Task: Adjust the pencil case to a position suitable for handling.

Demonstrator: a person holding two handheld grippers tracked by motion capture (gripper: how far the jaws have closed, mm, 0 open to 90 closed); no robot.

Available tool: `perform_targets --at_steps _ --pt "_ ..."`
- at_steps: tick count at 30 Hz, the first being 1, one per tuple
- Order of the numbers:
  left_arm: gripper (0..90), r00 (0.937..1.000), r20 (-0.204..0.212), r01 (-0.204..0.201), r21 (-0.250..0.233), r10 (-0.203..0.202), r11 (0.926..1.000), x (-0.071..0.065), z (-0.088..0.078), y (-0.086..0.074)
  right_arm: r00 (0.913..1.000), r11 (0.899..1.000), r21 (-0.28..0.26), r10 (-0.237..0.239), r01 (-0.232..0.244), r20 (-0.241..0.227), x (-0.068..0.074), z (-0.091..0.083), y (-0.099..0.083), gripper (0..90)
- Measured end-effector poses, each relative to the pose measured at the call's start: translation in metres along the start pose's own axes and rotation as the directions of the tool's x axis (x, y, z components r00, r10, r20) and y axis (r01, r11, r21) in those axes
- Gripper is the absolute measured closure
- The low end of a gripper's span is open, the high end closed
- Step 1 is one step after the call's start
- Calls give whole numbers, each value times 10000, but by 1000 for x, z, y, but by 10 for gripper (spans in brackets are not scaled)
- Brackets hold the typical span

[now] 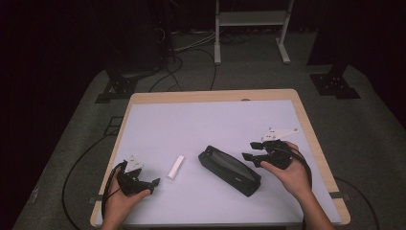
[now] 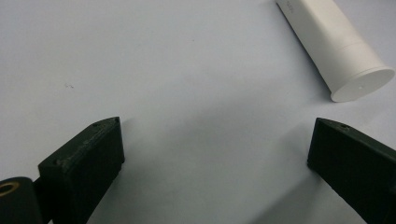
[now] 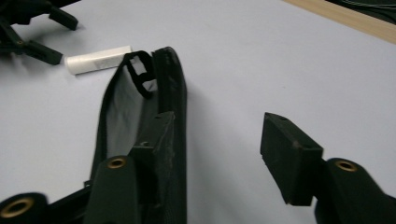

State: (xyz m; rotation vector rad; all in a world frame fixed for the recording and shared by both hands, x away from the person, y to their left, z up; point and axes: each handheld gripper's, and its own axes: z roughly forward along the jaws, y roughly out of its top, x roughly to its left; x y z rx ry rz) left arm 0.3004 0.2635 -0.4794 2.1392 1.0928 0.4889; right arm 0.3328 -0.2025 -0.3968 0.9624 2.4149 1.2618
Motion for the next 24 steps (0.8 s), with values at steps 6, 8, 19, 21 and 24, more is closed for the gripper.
perform_targets --at_steps 6,8,19,21,24 --pt "27 10000 9 21 -11 -21 10000 0 0 0 9986 9995 128 273 -279 459 -12 -5 -6 340" --pt "27 10000 15 30 -12 -30 10000 0 0 0 9973 9990 215 368 -383 641 -16 -5 -9 315" --pt "27 10000 -3 -7 -2 7 10000 0 0 0 9886 9939 569 867 -942 1229 -34 -4 -32 251" --pt "27 10000 -5 -7 -2 7 10000 0 0 0 9866 9915 837 879 -1000 1375 -38 -2 -39 228" --pt "27 10000 -8 -18 -5 18 10000 0 0 0 9830 9879 1002 1025 -1185 1525 -42 -2 -46 221"
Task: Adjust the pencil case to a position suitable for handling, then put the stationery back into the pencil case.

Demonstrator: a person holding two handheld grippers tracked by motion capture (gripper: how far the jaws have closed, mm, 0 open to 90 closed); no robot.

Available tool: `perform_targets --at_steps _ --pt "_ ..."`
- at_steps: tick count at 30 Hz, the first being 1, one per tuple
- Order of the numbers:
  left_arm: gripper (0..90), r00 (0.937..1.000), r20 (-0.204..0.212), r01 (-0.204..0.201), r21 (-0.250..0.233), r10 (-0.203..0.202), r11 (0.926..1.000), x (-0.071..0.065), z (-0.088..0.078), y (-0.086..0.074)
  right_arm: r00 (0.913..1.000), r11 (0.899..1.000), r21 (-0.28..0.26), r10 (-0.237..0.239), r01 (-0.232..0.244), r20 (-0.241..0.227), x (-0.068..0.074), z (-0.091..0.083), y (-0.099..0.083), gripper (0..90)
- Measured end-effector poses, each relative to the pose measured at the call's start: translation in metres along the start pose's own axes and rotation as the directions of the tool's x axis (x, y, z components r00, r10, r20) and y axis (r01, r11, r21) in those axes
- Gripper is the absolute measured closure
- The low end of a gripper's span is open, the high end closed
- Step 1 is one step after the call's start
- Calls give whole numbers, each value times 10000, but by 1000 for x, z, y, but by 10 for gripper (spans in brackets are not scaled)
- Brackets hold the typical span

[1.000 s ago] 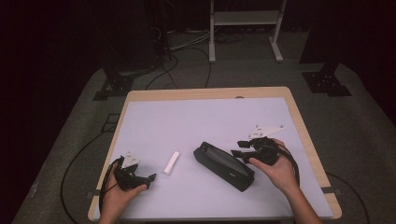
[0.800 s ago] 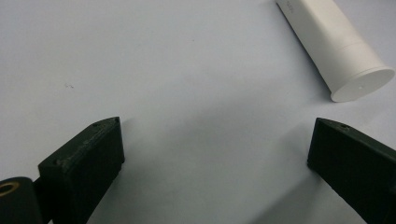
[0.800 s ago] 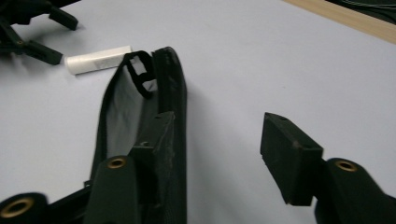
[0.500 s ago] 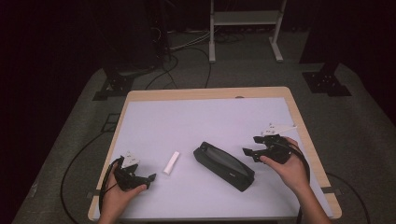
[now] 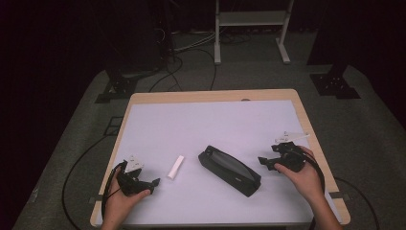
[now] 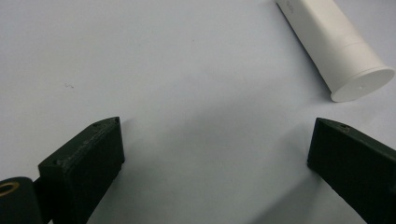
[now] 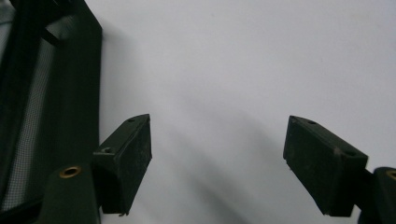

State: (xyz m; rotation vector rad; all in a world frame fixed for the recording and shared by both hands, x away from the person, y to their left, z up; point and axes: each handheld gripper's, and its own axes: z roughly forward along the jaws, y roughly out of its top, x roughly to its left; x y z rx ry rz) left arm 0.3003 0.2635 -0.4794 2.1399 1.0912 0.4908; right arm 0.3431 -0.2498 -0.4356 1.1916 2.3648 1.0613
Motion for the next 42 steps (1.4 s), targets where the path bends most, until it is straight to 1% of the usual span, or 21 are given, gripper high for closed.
perform_targets --at_steps 2,4,10,14,15,17,23,27,29,31,33,34,36,39,42 --pt "27 10000 2 3 7 -3 10000 0 0 0 9999 9999 73 93 -93 50 -3 1 -5 211" --pt "27 10000 4 6 7 -6 10000 0 0 0 9996 9996 263 130 -136 239 -5 2 -10 187" --pt "27 10000 9 18 6 -18 10000 0 0 0 9984 9989 401 238 -259 514 -13 3 -22 175" --pt "27 10000 3 5 0 -5 10000 0 0 0 9968 9972 635 337 -383 721 -16 3 -27 171" --pt "27 10000 3 5 0 -5 10000 0 0 0 9968 9972 635 337 -383 721 -16 3 -27 171" --pt "27 10000 12 42 -8 -42 10000 0 0 0 9956 9974 630 294 -350 887 -17 4 -30 171" --pt "27 10000 20 53 -4 -53 10000 0 0 0 9932 9964 814 135 -230 1158 -19 7 -37 171" --pt "27 10000 31 54 17 -54 10000 0 0 0 9894 9954 917 141 -276 1447 -21 9 -39 164" --pt "27 10000 19 46 11 -46 10000 0 0 0 9888 9953 917 182 -320 1480 -22 9 -40 153" --pt "27 10000 0 1 48 -1 10000 0 0 1 9894 9955 877 238 -366 1429 -23 9 -41 148" --pt "27 10000 29 34 63 -34 10000 0 0 1 9897 9955 791 405 -516 1370 -24 10 -42 141" --pt "27 10000 14 9 65 -9 10000 0 0 1 9899 9960 745 390 -495 1363 -25 10 -43 140" --pt "26 10000 1 13 60 -13 10000 0 0 1 9899 9973 548 409 -487 1354 -24 9 -46 138" --pt "27 10000 23 35 52 -35 10000 0 0 1 9890 9985 -154 549 -533 1371 -23 9 -55 131" --pt "28 10000 21 28 43 -28 10000 0 0 1 9887 9985 -229 533 -506 1398 -23 9 -56 130"
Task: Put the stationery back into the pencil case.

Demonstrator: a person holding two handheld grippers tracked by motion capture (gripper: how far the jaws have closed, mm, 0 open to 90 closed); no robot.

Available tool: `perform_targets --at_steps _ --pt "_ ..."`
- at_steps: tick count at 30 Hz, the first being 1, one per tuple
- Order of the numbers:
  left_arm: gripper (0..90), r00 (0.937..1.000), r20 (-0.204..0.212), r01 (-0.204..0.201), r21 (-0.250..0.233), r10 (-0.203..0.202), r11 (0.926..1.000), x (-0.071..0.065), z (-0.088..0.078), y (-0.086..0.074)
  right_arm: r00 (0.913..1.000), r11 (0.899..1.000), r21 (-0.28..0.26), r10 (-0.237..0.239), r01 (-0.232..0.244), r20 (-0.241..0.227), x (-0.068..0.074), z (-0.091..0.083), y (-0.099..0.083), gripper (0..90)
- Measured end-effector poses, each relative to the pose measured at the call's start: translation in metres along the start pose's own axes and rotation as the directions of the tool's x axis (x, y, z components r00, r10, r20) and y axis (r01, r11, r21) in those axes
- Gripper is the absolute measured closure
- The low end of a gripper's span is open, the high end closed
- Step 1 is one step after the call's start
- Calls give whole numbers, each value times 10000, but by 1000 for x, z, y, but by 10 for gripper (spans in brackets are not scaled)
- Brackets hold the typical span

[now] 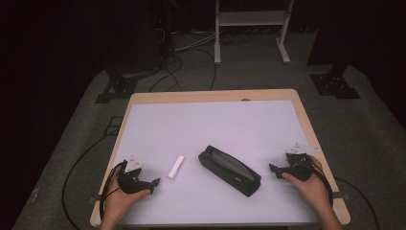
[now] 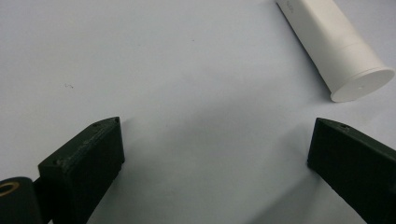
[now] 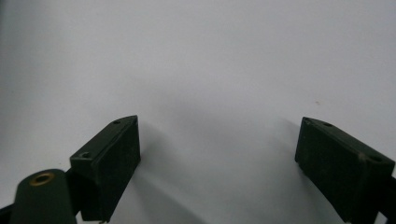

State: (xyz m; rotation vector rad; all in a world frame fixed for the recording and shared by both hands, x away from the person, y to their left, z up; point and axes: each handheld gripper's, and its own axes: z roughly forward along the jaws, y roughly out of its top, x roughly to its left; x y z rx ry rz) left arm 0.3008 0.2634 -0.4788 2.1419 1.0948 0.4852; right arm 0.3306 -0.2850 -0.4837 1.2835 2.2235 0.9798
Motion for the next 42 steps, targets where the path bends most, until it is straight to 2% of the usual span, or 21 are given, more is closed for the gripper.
perform_targets --at_steps 6,9,13,16,19,25,29,42 --pt "60 10000 -47 44 -85 -44 10000 0 -2 0 10000 10000 24 20 -20 -20 0 0 0 129" --pt "153 10000 49 61 -84 -61 9999 -1 -6 1 10000 10000 24 35 -35 -36 0 0 0 129" --pt "193 9999 107 132 -122 -130 9998 -1 -7 2 10000 10000 23 30 -30 -36 0 0 0 129" --pt "231 9990 208 406 -290 -400 9988 -3 -12 6 10000 10000 27 39 -39 -37 0 0 0 129" --pt "275 9984 343 471 -436 -456 9979 -6 -15 12 10000 10000 25 41 -41 -39 0 0 0 129" --pt "334 9975 343 624 -415 -610 9972 -9 -18 19 10000 10000 25 43 -43 -34 0 0 0 129" --pt "364 9950 484 891 -421 -871 9951 -12 -17 28 10000 10000 24 37 -37 -37 0 0 0 129" --pt "409 9952 710 721 -557 -680 9958 -26 -6 60 10000 10000 21 44 -43 -34 0 0 0 129"
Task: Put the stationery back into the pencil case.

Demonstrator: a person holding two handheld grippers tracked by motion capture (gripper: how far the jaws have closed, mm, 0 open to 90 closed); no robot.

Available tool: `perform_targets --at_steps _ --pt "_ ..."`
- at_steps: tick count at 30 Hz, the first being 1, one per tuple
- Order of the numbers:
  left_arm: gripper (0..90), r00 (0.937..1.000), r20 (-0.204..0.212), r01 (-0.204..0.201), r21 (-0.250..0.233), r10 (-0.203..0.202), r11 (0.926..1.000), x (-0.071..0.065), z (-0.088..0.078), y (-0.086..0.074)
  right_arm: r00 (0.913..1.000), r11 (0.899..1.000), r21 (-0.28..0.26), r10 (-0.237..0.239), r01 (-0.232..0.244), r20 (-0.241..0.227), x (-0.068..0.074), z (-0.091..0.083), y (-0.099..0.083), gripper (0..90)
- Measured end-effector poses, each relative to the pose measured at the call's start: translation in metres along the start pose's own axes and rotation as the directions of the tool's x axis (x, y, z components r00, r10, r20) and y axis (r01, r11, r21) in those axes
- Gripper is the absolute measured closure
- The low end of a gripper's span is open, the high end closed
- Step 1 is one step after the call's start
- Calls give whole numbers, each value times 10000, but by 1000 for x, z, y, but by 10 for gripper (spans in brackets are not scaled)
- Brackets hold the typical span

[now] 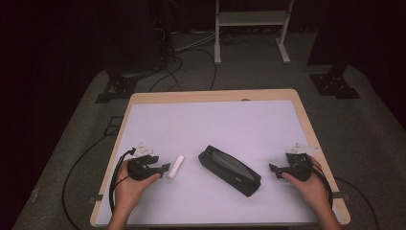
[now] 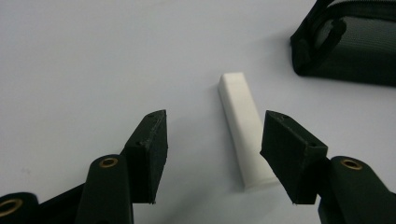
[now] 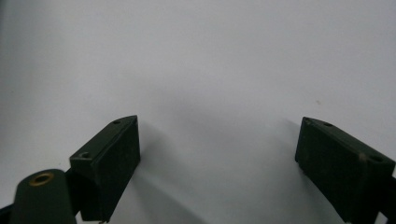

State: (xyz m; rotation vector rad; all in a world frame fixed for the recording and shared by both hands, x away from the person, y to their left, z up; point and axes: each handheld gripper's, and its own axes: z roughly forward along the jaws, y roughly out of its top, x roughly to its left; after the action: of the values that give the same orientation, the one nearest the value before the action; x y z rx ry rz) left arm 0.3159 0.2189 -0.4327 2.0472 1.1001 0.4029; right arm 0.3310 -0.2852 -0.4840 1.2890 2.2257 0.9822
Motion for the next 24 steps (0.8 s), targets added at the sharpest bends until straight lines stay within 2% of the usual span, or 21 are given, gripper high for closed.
perform_targets --at_steps 11,20,24 --pt "431 9998 130 -142 152 140 9998 -11 19 18 10000 10000 4 3 -3 -1 0 0 0 129" --pt "453 9997 234 1 408 -11 9992 -12 33 23 10000 10000 3 7 -7 -4 0 0 0 129" --pt "462 9999 150 -1 568 -7 9984 -14 38 26 10000 10000 4 9 -9 -5 0 0 0 129"
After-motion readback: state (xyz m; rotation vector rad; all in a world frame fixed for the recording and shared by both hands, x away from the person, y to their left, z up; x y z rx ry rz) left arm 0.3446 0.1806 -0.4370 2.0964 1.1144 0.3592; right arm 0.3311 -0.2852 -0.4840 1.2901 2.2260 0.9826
